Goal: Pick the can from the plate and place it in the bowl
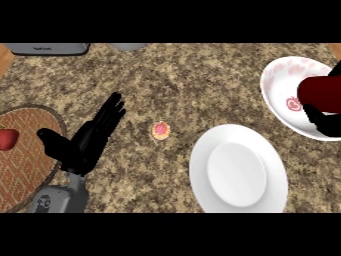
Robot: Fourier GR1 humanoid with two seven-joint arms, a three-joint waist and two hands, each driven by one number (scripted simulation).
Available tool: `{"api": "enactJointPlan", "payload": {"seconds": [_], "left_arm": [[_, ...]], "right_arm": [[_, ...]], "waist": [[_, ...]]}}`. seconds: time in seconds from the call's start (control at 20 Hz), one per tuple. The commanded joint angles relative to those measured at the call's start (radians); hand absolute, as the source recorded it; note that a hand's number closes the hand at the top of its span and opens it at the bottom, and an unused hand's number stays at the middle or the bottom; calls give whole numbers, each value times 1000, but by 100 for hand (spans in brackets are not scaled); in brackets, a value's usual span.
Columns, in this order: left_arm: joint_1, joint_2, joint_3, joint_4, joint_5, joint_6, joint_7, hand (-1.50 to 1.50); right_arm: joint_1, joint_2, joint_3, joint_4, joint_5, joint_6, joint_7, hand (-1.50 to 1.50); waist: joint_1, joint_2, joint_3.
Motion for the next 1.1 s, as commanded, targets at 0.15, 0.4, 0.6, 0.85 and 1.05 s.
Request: {"api": "enactJointPlan", "payload": {"seconds": [0.15,0.4,0.6,0.85,1.05], "left_arm": [[18,7,-12,-4,-12,-21,5,0],[39,0,4,0,-2,-29,-37,0],[-12,-13,-1,8,4,-23,10,0],[-49,-11,5,-15,6,-13,49,0],[-5,1,2,11,-2,-44,-13,0]], "right_arm": [[-135,-19,-19,449,92,-211,-241,150],[-215,-34,-9,725,192,-369,-357,150],[-321,-61,16,962,268,-345,-329,150],[-368,-40,-92,1235,214,-428,-356,-150],[-440,-58,-164,1389,136,-476,-533,-150]], "waist": [[11,4,1],[14,5,0],[29,11,0],[33,15,2],[38,17,3]]}}
